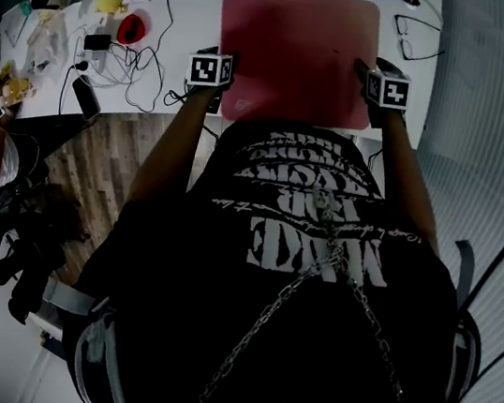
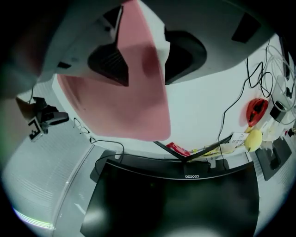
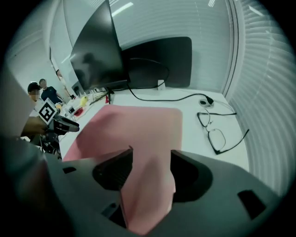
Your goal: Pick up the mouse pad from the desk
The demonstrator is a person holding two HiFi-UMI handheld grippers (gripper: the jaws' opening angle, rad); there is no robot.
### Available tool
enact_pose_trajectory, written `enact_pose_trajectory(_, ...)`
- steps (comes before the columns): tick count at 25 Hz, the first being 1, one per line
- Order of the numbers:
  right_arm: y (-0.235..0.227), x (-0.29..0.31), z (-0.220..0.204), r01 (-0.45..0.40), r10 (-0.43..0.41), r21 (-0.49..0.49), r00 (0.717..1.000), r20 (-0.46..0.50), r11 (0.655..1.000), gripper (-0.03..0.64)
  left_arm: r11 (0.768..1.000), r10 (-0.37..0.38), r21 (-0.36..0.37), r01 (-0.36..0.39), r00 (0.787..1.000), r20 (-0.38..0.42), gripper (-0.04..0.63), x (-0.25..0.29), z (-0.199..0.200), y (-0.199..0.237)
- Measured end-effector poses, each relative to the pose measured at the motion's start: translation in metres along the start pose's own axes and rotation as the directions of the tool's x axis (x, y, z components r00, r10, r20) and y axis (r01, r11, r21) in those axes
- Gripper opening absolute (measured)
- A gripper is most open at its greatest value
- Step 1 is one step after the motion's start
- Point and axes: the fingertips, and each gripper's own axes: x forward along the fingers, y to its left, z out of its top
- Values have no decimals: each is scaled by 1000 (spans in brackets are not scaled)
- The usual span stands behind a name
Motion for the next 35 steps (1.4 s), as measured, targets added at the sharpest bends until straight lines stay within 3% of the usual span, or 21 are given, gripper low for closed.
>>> enact_pose_trajectory(6,-41,26,-40,121,-121,-13,980,-156,993,272,1000,17,19,-15,996,-85,276,23,-17,6)
enact_pose_trajectory(11,-47,41,-49,94,-88,22,981,-173,995,279,996,48,85,-40,995,-84,278,27,-19,5)
enact_pose_trajectory(14,-40,41,-48,96,-91,18,982,-164,995,278,995,59,80,-53,995,-81,278,28,-20,7)
enact_pose_trajectory(19,-32,38,-43,113,-112,-7,979,-172,994,221,996,75,63,-70,993,-92,267,34,-22,7)
enact_pose_trajectory(21,-29,37,-43,98,-94,17,981,-170,995,209,995,88,63,-83,991,-97,252,31,-21,4)
enact_pose_trajectory(24,-13,42,-42,28,-20,49,989,-146,998,87,994,92,60,-86,991,-97,218,31,-20,2)
enact_pose_trajectory(26,3,43,-40,-13,20,52,991,-130,999,53,998,63,37,-59,994,-91,193,31,-20,-2)
enact_pose_trajectory(29,9,30,-40,-10,18,64,993,-119,998,49,999,-11,-32,9,997,-71,74,26,-20,-19)
enact_pose_trajectory(32,21,9,-33,-81,87,126,995,-50,989,50,1000,-25,3,25,999,-26,66,14,-17,-29)
enact_pose_trajectory(35,40,-19,-24,-138,137,157,990,13,978,51,996,-84,-12,84,996,30,64,-12,-8,-39)
